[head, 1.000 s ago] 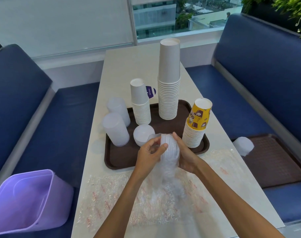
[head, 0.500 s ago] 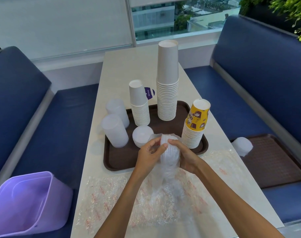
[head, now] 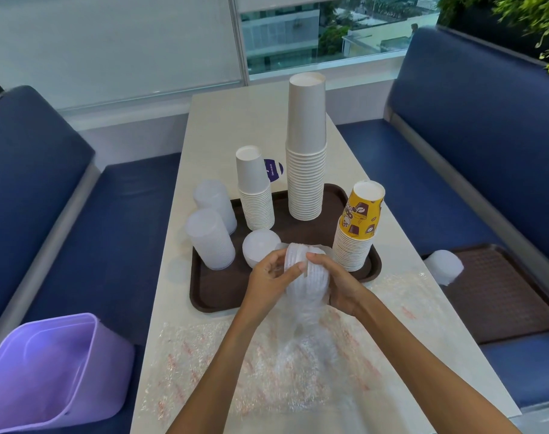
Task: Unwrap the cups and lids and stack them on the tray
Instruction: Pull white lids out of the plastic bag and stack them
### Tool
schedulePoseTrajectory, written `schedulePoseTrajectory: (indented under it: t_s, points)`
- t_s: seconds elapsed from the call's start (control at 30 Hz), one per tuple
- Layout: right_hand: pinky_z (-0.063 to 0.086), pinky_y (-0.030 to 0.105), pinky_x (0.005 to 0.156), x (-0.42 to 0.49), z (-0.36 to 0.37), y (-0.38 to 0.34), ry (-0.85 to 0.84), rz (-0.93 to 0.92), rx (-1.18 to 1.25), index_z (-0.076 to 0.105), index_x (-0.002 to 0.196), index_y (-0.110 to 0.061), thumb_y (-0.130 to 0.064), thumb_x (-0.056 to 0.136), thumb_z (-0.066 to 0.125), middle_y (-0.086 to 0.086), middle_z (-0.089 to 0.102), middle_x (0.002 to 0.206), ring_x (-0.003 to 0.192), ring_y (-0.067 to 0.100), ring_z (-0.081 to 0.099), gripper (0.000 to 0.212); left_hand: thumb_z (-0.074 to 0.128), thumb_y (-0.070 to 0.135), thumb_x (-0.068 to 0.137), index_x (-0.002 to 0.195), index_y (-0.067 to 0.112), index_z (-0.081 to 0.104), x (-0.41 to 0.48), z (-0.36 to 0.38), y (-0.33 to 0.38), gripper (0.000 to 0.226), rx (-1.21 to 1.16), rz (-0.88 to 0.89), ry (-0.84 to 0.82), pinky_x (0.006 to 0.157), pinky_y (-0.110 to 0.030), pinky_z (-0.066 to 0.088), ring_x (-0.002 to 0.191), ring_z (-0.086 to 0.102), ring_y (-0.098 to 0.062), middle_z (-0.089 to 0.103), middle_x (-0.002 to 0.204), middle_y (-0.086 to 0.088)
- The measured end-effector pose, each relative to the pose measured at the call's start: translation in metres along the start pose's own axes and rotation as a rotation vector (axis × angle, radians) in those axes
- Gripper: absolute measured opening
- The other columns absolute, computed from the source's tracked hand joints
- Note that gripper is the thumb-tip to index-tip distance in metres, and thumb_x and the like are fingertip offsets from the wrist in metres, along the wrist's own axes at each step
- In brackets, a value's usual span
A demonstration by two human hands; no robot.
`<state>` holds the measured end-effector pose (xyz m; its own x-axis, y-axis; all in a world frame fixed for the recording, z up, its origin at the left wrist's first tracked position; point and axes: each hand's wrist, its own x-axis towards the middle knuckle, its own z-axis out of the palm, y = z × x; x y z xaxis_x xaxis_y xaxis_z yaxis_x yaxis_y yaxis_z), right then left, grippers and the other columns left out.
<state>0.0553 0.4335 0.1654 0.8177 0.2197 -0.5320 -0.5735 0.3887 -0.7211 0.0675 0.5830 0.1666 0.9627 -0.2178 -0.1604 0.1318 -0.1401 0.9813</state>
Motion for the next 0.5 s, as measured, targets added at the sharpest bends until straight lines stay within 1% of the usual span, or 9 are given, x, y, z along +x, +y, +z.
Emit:
schedulePoseTrajectory:
  t_s: [0.07, 0.1, 0.2, 0.3, 0.37, 0.5]
  points:
    - [0.053, 0.037, 0.072, 0.001, 0.0, -0.001, 0.015, 0.007, 0.008, 0.057, 0.099, -0.023, -0.036, 0.085, 0.054, 0.003, 0.073, 0.078, 0.085, 0.021, 0.064, 0.019, 0.066, 0.026, 0.087, 0.119, 0.02, 0.061, 0.003, -0.003, -0.002, 0.033, 0.05, -0.021, 0.05, 0.093, -0.036, 0.053, 0.108, 0.062, -0.016, 0.066, 0.116, 0.0]
    - [0.053, 0.036, 0.069, 0.001, 0.0, -0.001, 0.027, 0.012, 0.009, 0.057, 0.098, -0.024, -0.036, 0.089, 0.052, 0.004, 0.072, 0.081, 0.085, 0.021, 0.064, 0.016, 0.065, 0.026, 0.088, 0.121, 0.016, 0.06, 0.005, -0.004, -0.002, 0.035, 0.087, -0.03, 0.081, 0.094, -0.038, 0.052, 0.108, 0.061, -0.018, 0.065, 0.116, -0.002]
    - [0.052, 0.034, 0.066, 0.003, 0.002, -0.001, 0.068, 0.026, 0.002, 0.056, 0.099, -0.025, -0.036, 0.094, 0.049, 0.006, 0.066, 0.093, 0.087, 0.021, 0.062, 0.015, 0.062, 0.019, 0.089, 0.125, 0.012, 0.058, 0.011, -0.005, 0.0, 0.037, 0.182, -0.035, 0.161, 0.091, -0.03, 0.05, 0.11, 0.058, -0.02, 0.063, 0.12, -0.005]
    - [0.051, 0.035, 0.068, 0.006, 0.003, -0.001, 0.085, 0.038, 0.008, 0.055, 0.103, -0.026, -0.038, 0.093, 0.049, 0.007, 0.064, 0.099, 0.091, 0.022, 0.061, 0.017, 0.066, 0.017, 0.087, 0.131, 0.014, 0.051, 0.016, -0.005, 0.003, 0.046, 0.276, -0.033, 0.221, 0.09, -0.025, 0.044, 0.117, 0.053, -0.021, 0.056, 0.128, -0.004]
    - [0.051, 0.035, 0.069, 0.008, 0.001, -0.002, 0.092, 0.037, 0.013, 0.055, 0.103, -0.026, -0.038, 0.093, 0.049, 0.007, 0.064, 0.1, 0.091, 0.021, 0.06, 0.017, 0.067, 0.018, 0.086, 0.132, 0.015, 0.049, 0.019, -0.006, 0.004, 0.05, 0.318, -0.039, 0.232, 0.089, -0.024, 0.041, 0.118, 0.051, -0.021, 0.054, 0.131, -0.005]
    - [0.051, 0.034, 0.067, 0.009, -0.001, -0.004, 0.111, 0.028, 0.028, 0.057, 0.099, -0.025, -0.037, 0.095, 0.048, 0.005, 0.064, 0.095, 0.087, 0.019, 0.06, 0.016, 0.064, 0.018, 0.089, 0.134, 0.014, 0.047, 0.027, -0.008, 0.001, 0.048, 0.343, -0.086, 0.214, 0.089, -0.026, 0.04, 0.119, 0.049, -0.023, 0.052, 0.133, -0.008]
